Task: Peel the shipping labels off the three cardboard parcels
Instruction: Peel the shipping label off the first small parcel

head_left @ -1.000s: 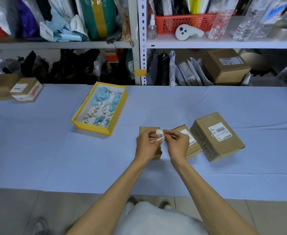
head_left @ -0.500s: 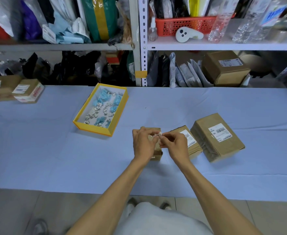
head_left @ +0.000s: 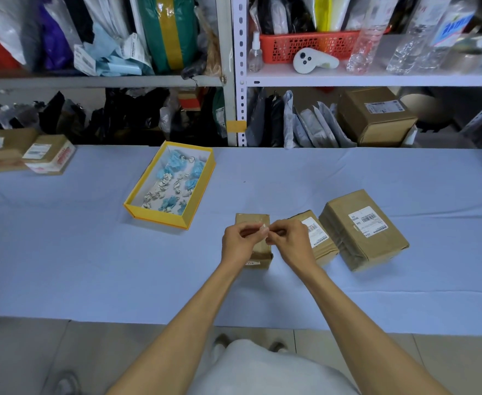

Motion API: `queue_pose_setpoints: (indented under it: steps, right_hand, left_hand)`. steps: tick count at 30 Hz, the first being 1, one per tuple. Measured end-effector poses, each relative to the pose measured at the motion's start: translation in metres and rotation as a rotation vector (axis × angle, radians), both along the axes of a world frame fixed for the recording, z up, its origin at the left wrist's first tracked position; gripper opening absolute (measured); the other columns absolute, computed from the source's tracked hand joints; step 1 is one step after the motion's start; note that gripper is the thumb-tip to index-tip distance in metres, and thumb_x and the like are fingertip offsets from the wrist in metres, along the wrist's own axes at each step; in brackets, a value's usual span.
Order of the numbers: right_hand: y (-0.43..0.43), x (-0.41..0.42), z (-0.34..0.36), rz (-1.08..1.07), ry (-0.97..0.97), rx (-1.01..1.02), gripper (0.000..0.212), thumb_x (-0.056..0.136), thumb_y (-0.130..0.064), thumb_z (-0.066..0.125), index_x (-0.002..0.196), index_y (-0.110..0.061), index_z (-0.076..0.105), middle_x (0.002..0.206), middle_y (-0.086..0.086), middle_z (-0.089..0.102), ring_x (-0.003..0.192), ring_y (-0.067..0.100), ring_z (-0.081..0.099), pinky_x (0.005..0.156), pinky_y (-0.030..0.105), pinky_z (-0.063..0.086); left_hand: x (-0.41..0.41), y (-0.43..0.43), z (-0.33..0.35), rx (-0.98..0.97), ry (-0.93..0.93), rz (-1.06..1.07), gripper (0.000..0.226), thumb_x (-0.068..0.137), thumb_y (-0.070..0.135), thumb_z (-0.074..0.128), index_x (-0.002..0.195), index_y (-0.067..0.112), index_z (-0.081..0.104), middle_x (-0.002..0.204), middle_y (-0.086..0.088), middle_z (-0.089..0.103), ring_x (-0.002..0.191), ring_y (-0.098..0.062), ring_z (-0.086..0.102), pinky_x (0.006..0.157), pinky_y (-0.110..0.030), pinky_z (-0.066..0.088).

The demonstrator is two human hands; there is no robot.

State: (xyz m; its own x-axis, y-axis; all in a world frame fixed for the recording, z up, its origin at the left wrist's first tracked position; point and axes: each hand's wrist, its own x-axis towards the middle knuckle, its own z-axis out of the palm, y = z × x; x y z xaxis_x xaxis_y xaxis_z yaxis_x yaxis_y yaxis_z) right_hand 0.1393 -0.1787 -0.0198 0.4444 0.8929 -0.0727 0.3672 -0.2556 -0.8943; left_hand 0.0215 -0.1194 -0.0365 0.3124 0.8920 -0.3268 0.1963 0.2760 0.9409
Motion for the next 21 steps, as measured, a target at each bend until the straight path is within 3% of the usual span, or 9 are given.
queue_pose_setpoints:
  steps: [6, 8, 10, 14, 18, 21]
  right_hand:
    - [-0.004, -0.01, 0.001, 0.092, 0.138, -0.016, 0.018, 0.09, -0.016, 0.062, 0.095, -0.022, 0.078, 0.078, -0.004, 0.076, 0.078, 0.005, 0.072, 0.077, 0.024, 0.056]
    - [-0.004, -0.013, 0.005, 0.029, 0.211, 0.055, 0.012, 0.088, -0.022, 0.067, 0.091, -0.019, 0.078, 0.076, -0.002, 0.076, 0.077, 0.008, 0.073, 0.076, 0.025, 0.057]
    - [-0.004, -0.014, 0.007, -0.106, 0.319, 0.126, 0.008, 0.085, -0.016, 0.071, 0.086, -0.013, 0.079, 0.075, 0.002, 0.076, 0.074, 0.015, 0.074, 0.075, 0.029, 0.059]
    - [-0.001, -0.009, 0.004, -0.227, 0.404, 0.178, 0.011, 0.081, 0.002, 0.068, 0.087, -0.003, 0.076, 0.077, 0.01, 0.075, 0.073, 0.023, 0.074, 0.069, 0.029, 0.059]
    - [-0.001, -0.003, 0.002, -0.201, 0.392, 0.167, 0.014, 0.082, -0.001, 0.072, 0.095, 0.001, 0.074, 0.081, 0.012, 0.075, 0.075, 0.022, 0.074, 0.068, 0.026, 0.059]
    - [0.0, -0.002, 0.003, -0.199, 0.393, 0.177, 0.016, 0.08, -0.005, 0.075, 0.095, 0.001, 0.074, 0.082, 0.013, 0.075, 0.077, 0.023, 0.074, 0.07, 0.029, 0.06]
  left_hand:
    - [-0.006, 0.006, -0.002, 0.035, 0.075, 0.118, 0.011, 0.075, 0.027, 0.08, 0.072, 0.019, 0.074, 0.073, 0.001, 0.074, 0.074, -0.016, 0.07, 0.071, -0.032, 0.058]
    - [-0.001, 0.005, 0.005, 0.023, 0.035, 0.098, 0.014, 0.077, 0.026, 0.079, 0.076, 0.013, 0.074, 0.072, -0.004, 0.073, 0.068, -0.016, 0.069, 0.062, -0.026, 0.057]
    - [0.004, 0.006, 0.012, 0.012, -0.021, 0.064, 0.014, 0.081, 0.022, 0.076, 0.08, 0.008, 0.074, 0.076, -0.007, 0.073, 0.067, -0.013, 0.068, 0.058, -0.019, 0.053]
    - [0.002, 0.01, 0.017, -0.058, -0.147, -0.023, 0.008, 0.088, 0.007, 0.066, 0.092, 0.005, 0.073, 0.082, -0.007, 0.071, 0.069, -0.015, 0.066, 0.063, -0.018, 0.056]
    - [-0.003, 0.007, 0.017, -0.008, -0.203, -0.096, 0.015, 0.085, 0.006, 0.069, 0.099, 0.006, 0.074, 0.09, -0.006, 0.074, 0.082, -0.016, 0.071, 0.074, -0.021, 0.057]
    - [-0.001, 0.007, 0.02, 0.006, -0.181, -0.076, 0.011, 0.085, 0.007, 0.069, 0.093, 0.013, 0.074, 0.09, -0.007, 0.075, 0.08, -0.016, 0.072, 0.074, -0.021, 0.058]
